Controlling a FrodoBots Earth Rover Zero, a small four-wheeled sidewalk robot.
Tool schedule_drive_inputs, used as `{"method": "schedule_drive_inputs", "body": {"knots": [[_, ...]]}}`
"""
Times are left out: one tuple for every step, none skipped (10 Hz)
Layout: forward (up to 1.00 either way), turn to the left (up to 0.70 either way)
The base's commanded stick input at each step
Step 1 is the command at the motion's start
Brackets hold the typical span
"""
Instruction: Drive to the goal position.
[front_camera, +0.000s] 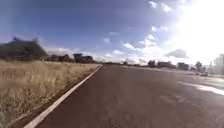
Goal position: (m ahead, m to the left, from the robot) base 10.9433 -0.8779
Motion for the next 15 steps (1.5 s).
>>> {"method": "schedule_drive_inputs", "body": {"knots": [[0.5,0.0],[0.5,0.0],[0.5,0.0],[0.5,0.0],[0.5,0.0],[0.5,0.0],[0.5,0.0],[0.5,0.0],[0.5,0.0],[0.5,0.0],[0.5,0.0],[0.5,0.0],[0.5,0.0],[0.5,0.0],[0.5,0.0]]}}
